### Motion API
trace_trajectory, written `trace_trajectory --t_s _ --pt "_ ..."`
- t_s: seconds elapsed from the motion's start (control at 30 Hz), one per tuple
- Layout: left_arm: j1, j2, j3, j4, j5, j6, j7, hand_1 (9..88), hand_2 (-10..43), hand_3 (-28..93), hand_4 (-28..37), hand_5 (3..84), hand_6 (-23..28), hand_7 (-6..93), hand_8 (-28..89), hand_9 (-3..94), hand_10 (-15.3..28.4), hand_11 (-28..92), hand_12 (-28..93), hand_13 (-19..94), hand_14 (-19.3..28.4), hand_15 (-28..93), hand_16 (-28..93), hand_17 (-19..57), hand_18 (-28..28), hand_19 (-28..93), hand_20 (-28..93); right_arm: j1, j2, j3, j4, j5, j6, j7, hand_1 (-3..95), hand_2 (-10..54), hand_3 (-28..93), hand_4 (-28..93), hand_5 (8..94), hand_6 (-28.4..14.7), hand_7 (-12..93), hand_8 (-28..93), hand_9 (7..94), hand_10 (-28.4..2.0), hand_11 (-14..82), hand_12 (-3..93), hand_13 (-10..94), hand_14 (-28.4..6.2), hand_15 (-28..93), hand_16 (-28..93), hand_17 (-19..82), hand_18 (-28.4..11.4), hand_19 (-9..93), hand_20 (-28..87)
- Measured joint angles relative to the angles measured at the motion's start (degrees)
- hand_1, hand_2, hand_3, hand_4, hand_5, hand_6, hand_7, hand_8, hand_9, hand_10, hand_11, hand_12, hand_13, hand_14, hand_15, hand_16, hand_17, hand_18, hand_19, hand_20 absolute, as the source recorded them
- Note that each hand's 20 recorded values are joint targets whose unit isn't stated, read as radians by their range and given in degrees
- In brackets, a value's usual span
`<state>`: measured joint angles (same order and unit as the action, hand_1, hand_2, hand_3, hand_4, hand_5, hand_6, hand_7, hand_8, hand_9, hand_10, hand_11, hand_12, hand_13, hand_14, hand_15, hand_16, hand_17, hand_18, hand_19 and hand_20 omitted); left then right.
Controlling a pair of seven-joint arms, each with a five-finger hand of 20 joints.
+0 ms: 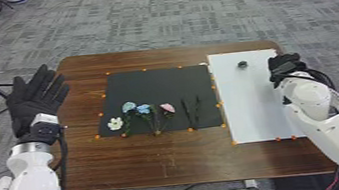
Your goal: Arrange flowers
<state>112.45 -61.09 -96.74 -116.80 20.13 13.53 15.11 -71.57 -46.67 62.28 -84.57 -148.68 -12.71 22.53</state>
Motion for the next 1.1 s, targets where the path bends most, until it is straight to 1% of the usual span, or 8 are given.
trace_trajectory --t_s 0.1,0.23,0.37,0.53,0.63,0.73,0.83,1.1 --pt "0.0 0.00 0.00 0.00 0.01 -0.04 -0.02 23.4 16.4 68 -28.3 43.7 9.2 9.2 -8 33.1 14.5 18 7 24 15.6 22 -4 -8.6 15.2 38 8 -0.2 0.1 -0.1 0.1 0.0 0.9 0.0 58.6 -9.5 69 -28 69.3 2.4 46 -2 81.1 -6.6 16.5 47.3 60 -5.6 44 43 28 -18.6 72 34" --pt "0.0 -0.11 -0.03 -0.01 0.10 -0.17 -0.02 23.3 16.4 68 -28.3 43.5 9.2 9.0 -8 32.6 14.7 18 7 24 15.5 22 -4 -8.6 15.2 38 8 -0.8 0.1 0.2 0.0 0.0 2.7 0.0 58.8 -9.5 69 -28 71.9 2.1 42 -1 82.9 -6.5 14.8 45.5 62 -5.6 43 43 29 -18.9 73 36" --pt "0.2 -0.62 -0.19 -0.12 0.26 -0.32 0.00 23.3 16.2 68 -28.3 43.3 9.1 8.8 -8 32.2 14.5 18 7 24 15.5 22 -4 -8.6 15.1 38 8 -1.3 0.1 0.4 -1.1 0.6 6.0 0.0 58.7 -9.5 70 -28 72.6 1.8 41 0 83.6 -6.6 13.9 45.2 63 -5.6 42 43 29 -19.3 73 37" --pt "0.5 -1.21 -0.30 -0.13 0.67 -0.61 -0.04 23.3 16.2 68 -28.3 43.1 9.0 8.7 -8 32.0 14.3 18 7 23 15.5 22 -4 -8.7 15.1 38 8 -0.7 0.2 -1.1 -5.9 2.0 11.0 -0.2 58.6 -9.5 70 -28 73.0 1.4 40 3 83.9 -6.7 13.2 45.4 63 -5.6 41 44 29 -19.3 73 38" --pt "0.7 -1.35 -0.37 -0.13 0.88 -0.67 -0.09 23.5 16.2 68 -28.3 43.1 9.0 8.6 -8 31.9 14.4 18 7 23 15.5 22 -4 -8.7 15.2 38 8 0.8 -0.1 -3.1 -9.2 2.8 12.9 -1.7 58.6 -9.5 70 -28 72.9 1.3 40 3 83.7 -6.6 13.0 45.3 63 -5.6 41 44 29 -19.3 73 38" --pt "0.6 -1.36 -0.33 -0.13 1.03 -0.80 -0.23 23.4 16.2 68 -28.3 43.0 9.0 8.7 -8 31.7 14.4 17 7 23 15.4 21 -4 -8.7 15.1 38 8 2.8 -1.6 -4.8 -11.1 3.7 13.4 -5.9 58.5 -9.5 70 -28 72.6 1.4 40 3 83.6 -6.4 12.8 45.1 63 -5.4 41 44 28 -19.1 73 39" --pt "0.5 -1.36 -0.23 -0.10 1.14 -0.86 -0.50 23.6 16.3 68 -28.3 43.0 8.9 8.7 -8 31.3 14.1 17 7 23 15.2 21 -4 -8.7 15.0 38 8 5.3 -4.0 -7.1 -11.1 5.3 13.4 -9.1 58.5 -9.5 70 -28 72.3 1.5 40 3 83.7 -6.3 12.7 44.9 63 -5.3 41 44 28 -19.1 73 39" --pt "0.0 -1.29 0.21 -0.02 1.36 -0.73 -1.26 23.6 16.7 67 -28.3 43.3 9.0 8.8 -8 31.7 14.2 17 7 23 15.2 21 -4 -8.8 15.0 37 8 8.4 -11.0 -12.3 -8.6 8.6 11.6 -8.6 58.5 -9.5 70 -28 72.0 1.2 40 2 83.4 -6.5 12.5 44.7 63 -5.3 41 44 28 -19.2 73 40"
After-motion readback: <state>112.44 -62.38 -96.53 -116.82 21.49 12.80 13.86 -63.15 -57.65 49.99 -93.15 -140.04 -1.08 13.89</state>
